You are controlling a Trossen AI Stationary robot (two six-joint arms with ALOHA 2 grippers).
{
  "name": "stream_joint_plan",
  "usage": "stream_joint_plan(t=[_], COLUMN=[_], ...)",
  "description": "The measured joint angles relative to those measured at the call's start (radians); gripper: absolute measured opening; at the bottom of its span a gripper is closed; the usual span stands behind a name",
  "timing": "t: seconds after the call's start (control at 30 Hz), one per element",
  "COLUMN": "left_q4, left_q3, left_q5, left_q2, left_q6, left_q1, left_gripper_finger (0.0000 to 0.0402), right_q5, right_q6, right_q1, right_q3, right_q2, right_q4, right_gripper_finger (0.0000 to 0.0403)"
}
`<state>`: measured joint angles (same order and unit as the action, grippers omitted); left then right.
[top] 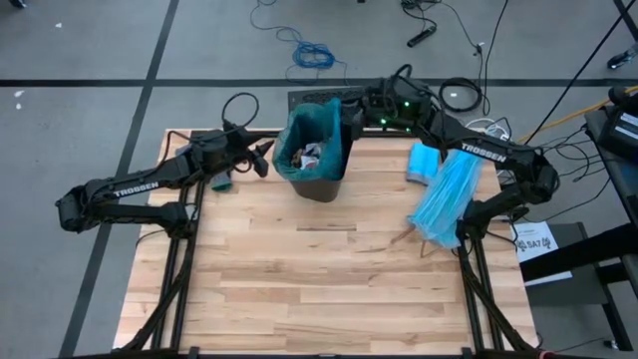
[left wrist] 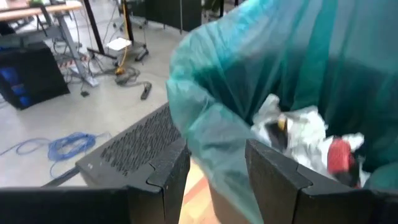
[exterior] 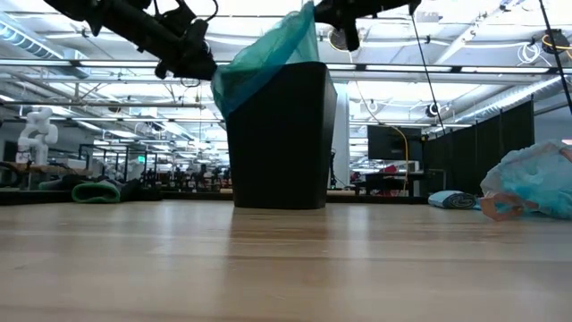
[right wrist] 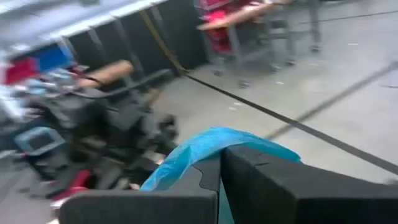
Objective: Place trash/remove bag and relplace
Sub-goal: Remove the blue trash bag from the trash bin
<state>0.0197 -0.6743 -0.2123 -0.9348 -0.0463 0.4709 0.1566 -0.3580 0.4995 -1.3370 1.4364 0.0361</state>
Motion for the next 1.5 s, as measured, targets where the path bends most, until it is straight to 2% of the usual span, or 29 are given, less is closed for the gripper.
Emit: stream_joint_plan(t=[0.13,0.3,0.43,0.5,0.6,0.8,0.9,1.0,1.23,1.37,1.5], left_q4=[0.063,0.100,0.100,0.099,0.097,0.086,0.048,-0.008,-0.171,-0.202,-0.194], left_q3=[0.000,0.000,0.000,0.000,0.000,0.000,0.000,0.000,0.000,0.000,0.000], left_q5=[0.000,-0.006,-0.008,-0.016,-0.047,-0.105,-0.164,-0.205,-0.222,-0.162,-0.007], left_q2=[0.000,0.000,0.000,0.000,0.000,0.000,0.000,0.000,-0.008,-0.033,-0.077], left_q6=[0.001,0.053,0.079,0.079,0.079,0.034,-0.047,-0.074,-0.111,-0.168,-0.228], left_q1=[0.000,0.000,0.000,0.000,0.000,0.000,0.000,0.001,0.048,0.074,0.104], left_gripper_finger=[0.0162,0.0162,0.0162,0.0162,0.0162,0.0162,0.0162,0.0162,0.0162,0.0162,0.0162], right_q5=[0.101,0.284,0.309,0.280,0.182,0.060,0.028,-0.004,-0.010,-0.010,-0.010], right_q6=[-0.025,-0.052,-0.053,-0.053,-0.053,-0.053,-0.053,-0.056,-0.047,-0.072,-0.076], right_q1=[0.001,-0.004,-0.015,-0.018,-0.024,-0.024,-0.024,-0.024,-0.023,-0.022,-0.022], right_q3=[0.000,0.000,0.000,0.000,0.000,0.000,-0.001,-0.001,0.000,0.000,0.000], right_q2=[0.000,0.003,-0.007,-0.021,-0.038,-0.063,-0.067,-0.071,-0.071,-0.071,-0.071], right_q4=[-0.009,-0.010,-0.007,0.008,0.048,0.249,0.306,0.284,0.331,0.356,0.322], right_gripper_finger=[0.0000,0.0000,0.0000,0.0000,0.0000,0.0000,0.0000,0.0000,0.0000,0.0000,0.0000])
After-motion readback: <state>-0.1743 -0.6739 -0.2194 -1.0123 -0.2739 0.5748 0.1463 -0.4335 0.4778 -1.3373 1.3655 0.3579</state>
